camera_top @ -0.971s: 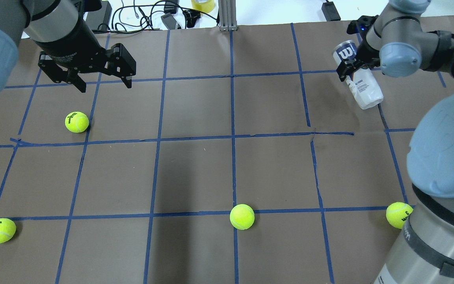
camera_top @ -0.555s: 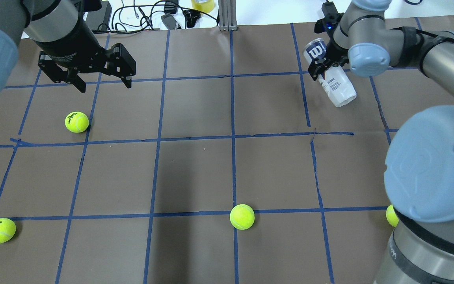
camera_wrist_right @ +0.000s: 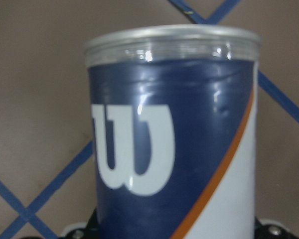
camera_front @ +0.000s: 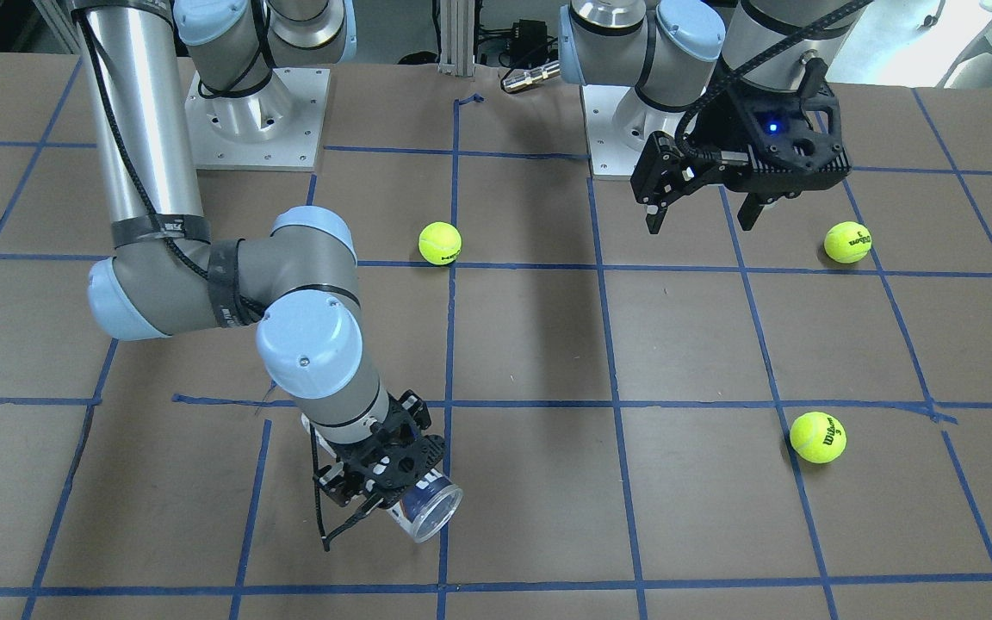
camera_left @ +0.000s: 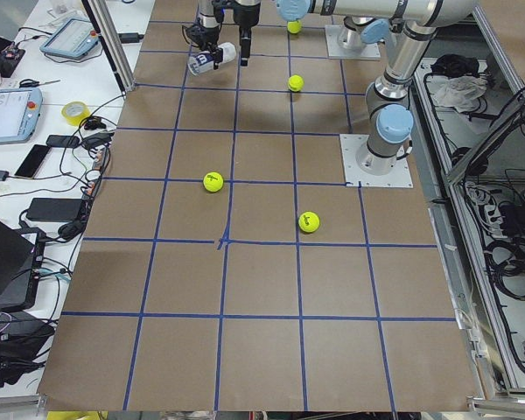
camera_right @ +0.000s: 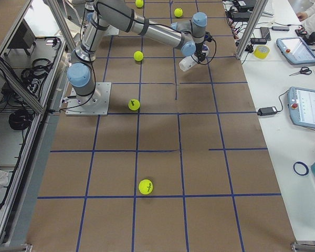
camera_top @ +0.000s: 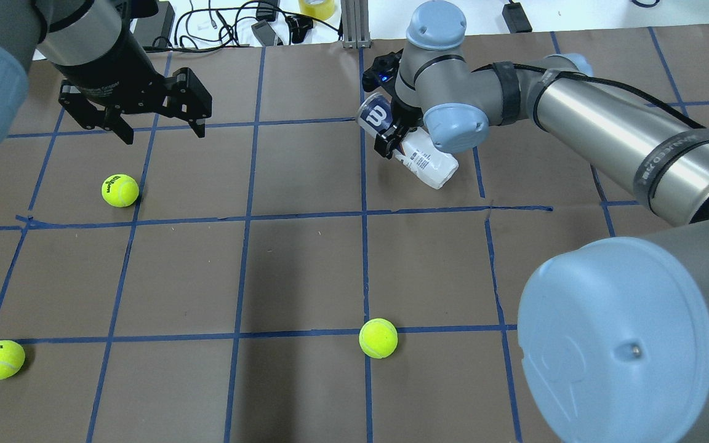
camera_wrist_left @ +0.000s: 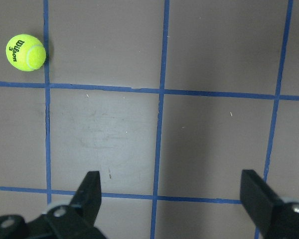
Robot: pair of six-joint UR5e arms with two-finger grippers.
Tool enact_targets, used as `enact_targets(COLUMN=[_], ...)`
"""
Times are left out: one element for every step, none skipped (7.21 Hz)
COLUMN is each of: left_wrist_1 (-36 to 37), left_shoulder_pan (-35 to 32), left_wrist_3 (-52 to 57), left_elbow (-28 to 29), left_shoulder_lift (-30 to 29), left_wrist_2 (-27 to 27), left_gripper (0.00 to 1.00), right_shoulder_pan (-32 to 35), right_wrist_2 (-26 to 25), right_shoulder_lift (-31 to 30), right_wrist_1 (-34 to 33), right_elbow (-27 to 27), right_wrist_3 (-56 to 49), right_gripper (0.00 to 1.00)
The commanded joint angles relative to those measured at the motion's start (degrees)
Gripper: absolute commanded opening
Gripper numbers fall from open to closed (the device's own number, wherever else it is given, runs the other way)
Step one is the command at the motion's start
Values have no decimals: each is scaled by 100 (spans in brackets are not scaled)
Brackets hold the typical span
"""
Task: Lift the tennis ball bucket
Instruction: 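Carry the can with the right gripper toward the table center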
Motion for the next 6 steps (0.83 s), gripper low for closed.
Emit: enact_targets(left_wrist_1=[0, 0, 0, 0, 0, 0], left_shoulder_pan=[2, 2, 2, 11, 11, 11], left_wrist_3=[-9, -9, 0, 0, 0, 0], left_elbow=[0, 0, 0, 0, 0, 0], left_shoulder_lift=[0, 0, 0, 0, 0, 0], left_wrist_2=[13, 21, 13, 21, 22, 22], left_gripper=[100, 100, 100, 100, 100, 100], right_shoulder_pan=[723, 1128, 1210, 1246, 1290, 1282], right_wrist_2=[-39, -388, -601, -646, -647, -560], right_shoulder_lift=[-6, 2, 55, 64, 55, 90], right_wrist_1=[-86, -262, -550, -753, -877, -931], right_elbow=[144, 93, 109, 162, 188, 267], right_wrist_3=[-547, -564, -860, -1115, -1327, -1607], right_gripper=[79, 79, 79, 79, 79, 79])
